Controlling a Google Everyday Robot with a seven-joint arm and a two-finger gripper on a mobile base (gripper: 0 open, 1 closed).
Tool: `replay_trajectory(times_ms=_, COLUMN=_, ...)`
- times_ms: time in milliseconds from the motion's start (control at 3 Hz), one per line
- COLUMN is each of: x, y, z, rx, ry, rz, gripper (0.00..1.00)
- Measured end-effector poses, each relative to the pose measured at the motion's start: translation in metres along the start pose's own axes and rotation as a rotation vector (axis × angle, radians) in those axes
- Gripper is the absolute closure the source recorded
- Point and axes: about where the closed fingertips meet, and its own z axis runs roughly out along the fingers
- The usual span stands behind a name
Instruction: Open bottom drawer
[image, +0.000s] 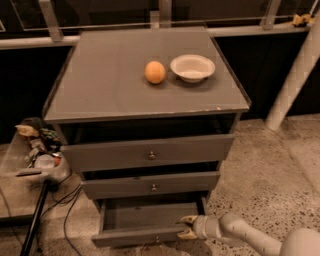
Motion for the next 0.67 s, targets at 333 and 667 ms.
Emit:
replay_trajectory(times_ms=333, x=-0.004, y=0.0, z=-0.002, rx=0.0, ry=0.0, rz=0.0, gripper=1.0)
replay_trajectory(times_ms=667, x=0.0, y=0.011, z=-0.008, rx=0.008, ry=0.0, rz=0.01, gripper=1.0)
